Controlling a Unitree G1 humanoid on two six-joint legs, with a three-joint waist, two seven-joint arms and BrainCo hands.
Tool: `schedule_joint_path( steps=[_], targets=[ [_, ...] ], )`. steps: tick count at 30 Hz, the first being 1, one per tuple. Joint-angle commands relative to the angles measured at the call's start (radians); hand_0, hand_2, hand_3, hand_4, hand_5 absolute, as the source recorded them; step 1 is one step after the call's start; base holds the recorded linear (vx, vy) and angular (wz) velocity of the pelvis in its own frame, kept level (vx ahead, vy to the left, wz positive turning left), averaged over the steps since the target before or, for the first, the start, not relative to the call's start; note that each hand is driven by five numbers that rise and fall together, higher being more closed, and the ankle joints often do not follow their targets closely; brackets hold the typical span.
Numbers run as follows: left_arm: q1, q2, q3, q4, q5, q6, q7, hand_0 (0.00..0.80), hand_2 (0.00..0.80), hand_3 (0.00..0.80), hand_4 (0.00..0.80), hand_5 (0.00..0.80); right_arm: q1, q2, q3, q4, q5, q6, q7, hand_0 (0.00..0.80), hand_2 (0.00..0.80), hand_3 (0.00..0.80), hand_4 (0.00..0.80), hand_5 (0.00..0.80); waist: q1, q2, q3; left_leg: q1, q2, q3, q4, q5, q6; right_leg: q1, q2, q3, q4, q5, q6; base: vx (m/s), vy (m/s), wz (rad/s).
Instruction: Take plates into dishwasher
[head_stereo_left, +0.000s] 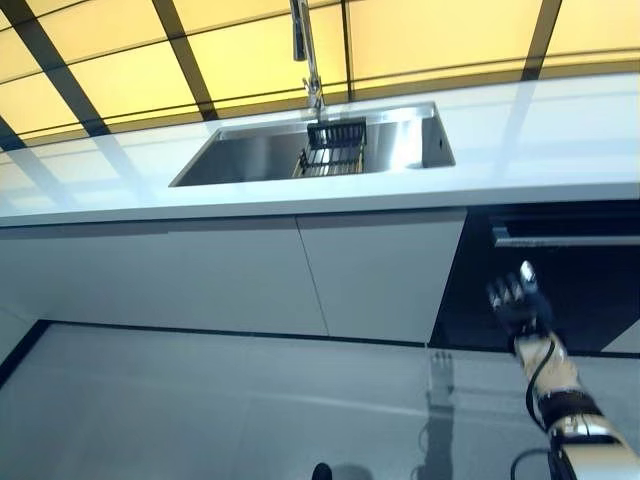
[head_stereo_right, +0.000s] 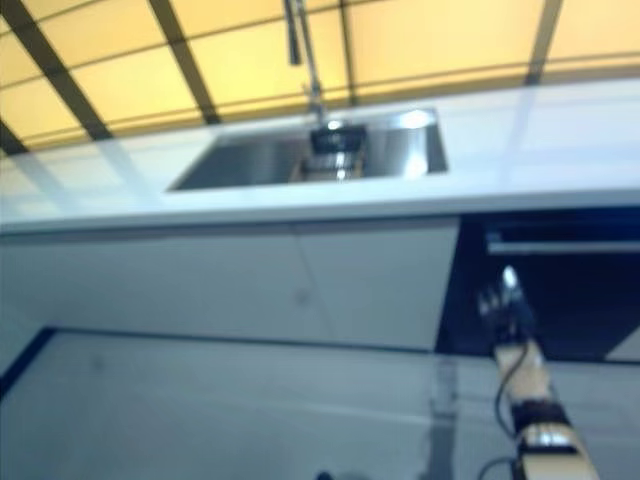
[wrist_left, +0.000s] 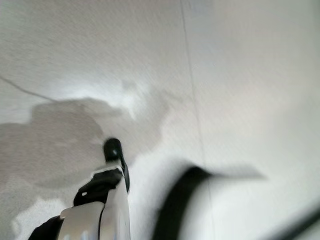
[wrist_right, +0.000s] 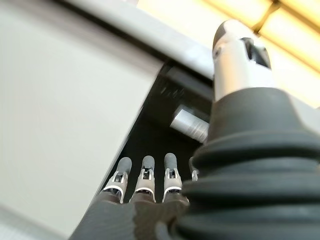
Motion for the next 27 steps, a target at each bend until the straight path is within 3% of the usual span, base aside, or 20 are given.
schedule_joint_path(
  steps=[1, 6, 13, 19, 24, 27],
  targets=[
    [-0.028, 0.031, 0.0, 0.045, 0.019, -0.022, 0.022, 0.0, 0.0, 0.0, 0.0, 0.0, 0.064, 0.037, 0.023, 0.012, -0.106, 0.02, 0.093, 0.0, 0.0, 0.0, 0.0, 0.0, -0.019, -0.044, -0.066, 0.076, -0.023, 0.051, -0.054, -0.075, 0.064, 0.101, 0.046, 0.007, -0.179, 0.084, -0.039, 0.097, -0.013, -0.08],
    [-0.025, 0.027, 0.023, 0.051, 0.036, -0.012, 0.028, 0.0, 0.0, 0.0, 0.0, 0.0, 0.258, 0.114, 0.041, 0.038, -0.228, 0.047, 0.21, 0.0, 0.0, 0.0, 0.0, 0.0, -0.044, -0.066, -0.143, 0.132, -0.014, 0.06, -0.129, -0.063, 0.068, 0.145, 0.07, 0.021, -0.271, 0.126, -0.025, 0.074, 0.002, -0.09],
    [-0.047, 0.013, 0.046, 0.087, 0.064, 0.036, 0.021, 0.0, 0.0, 0.0, 0.0, 0.0, 0.428, 0.251, 0.082, 0.106, -0.259, 0.071, 0.267, 0.0, 0.0, 0.0, 0.0, 0.0, -0.084, -0.086, -0.198, 0.171, -0.007, 0.077, -0.173, -0.063, 0.069, 0.173, 0.092, 0.031, -0.319, 0.146, -0.014, 0.008, 0.001, -0.09],
    [-0.069, -0.023, 0.058, 0.121, 0.032, 0.035, 0.029, 0.0, 0.0, 0.0, 0.0, 0.0, 0.493, 0.319, 0.085, 0.18, -0.149, 0.129, 0.264, 0.0, 0.0, 0.0, 0.0, 0.0, -0.11, -0.086, -0.214, 0.179, -0.007, 0.09, -0.173, -0.07, 0.067, 0.181, 0.094, 0.036, -0.345, 0.157, -0.012, -0.001, 0.02, -0.04],
    [-0.074, -0.052, 0.042, 0.127, 0.078, 0.02, 0.017, 0.0, 0.0, 0.0, 0.0, 0.0, 0.495, 0.348, 0.129, 0.225, -0.296, 0.137, 0.221, 0.0, 0.0, 0.0, 0.0, 0.0, -0.106, -0.082, -0.212, 0.18, -0.01, 0.095, -0.173, -0.074, 0.078, 0.178, 0.089, 0.035, -0.335, 0.15, -0.011, -0.043, 0.038, -0.05],
    [-0.089, -0.046, 0.016, 0.141, 0.105, 0.029, 0.018, 0.0, 0.0, 0.0, 0.0, 0.0, 0.481, 0.332, 0.169, 0.27, -0.42, 0.206, 0.176, 0.0, 0.0, 0.0, 0.0, 0.0, -0.102, -0.087, -0.209, 0.177, -0.012, 0.097, -0.173, -0.075, 0.082, 0.179, 0.089, 0.033, -0.336, 0.147, -0.01, -0.056, -0.016, -0.09]
  ],
)
